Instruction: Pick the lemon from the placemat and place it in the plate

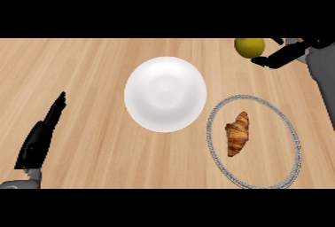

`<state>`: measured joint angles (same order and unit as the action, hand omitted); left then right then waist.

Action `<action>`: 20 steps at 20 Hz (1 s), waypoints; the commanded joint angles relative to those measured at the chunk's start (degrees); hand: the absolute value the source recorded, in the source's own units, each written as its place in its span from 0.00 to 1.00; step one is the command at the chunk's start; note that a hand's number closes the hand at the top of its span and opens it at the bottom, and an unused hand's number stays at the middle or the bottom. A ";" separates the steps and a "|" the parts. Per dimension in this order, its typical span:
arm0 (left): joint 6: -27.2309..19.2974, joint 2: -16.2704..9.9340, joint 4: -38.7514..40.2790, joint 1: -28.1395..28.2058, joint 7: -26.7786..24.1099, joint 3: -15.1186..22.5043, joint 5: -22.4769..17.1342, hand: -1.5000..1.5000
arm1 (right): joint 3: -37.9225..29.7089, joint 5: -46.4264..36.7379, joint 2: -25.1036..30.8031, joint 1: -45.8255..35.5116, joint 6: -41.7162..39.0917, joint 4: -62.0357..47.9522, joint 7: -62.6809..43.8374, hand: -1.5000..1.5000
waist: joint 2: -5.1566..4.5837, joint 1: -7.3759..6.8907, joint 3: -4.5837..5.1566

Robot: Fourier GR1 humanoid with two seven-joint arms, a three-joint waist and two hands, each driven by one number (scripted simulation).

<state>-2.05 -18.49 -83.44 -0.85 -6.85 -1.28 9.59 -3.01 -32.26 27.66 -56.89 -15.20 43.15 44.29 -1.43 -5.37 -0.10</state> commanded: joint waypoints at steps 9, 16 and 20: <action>0.41 -0.29 -5.03 3.53 2.91 -1.96 -0.51 0.50 | 2.80 -1.67 -16.55 -13.50 -0.30 -12.94 -3.39 1.00 | 1.11 3.22 0.09; -1.35 1.47 -3.05 2.30 3.40 -2.07 1.13 0.50 | 7.25 -6.16 -24.74 -15.42 1.29 -14.81 -10.39 1.00 | 1.18 4.15 0.12; 1.80 -1.12 1.17 1.03 -0.66 -4.67 -0.70 0.50 | 10.99 -6.41 -27.47 -16.38 3.48 -18.39 -12.58 1.00 | 0.96 3.36 0.16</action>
<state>-1.71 -18.20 -84.98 2.66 -6.70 -4.24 9.69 4.74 -38.42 3.01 -72.42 -13.09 27.04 34.00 -0.37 -1.73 0.04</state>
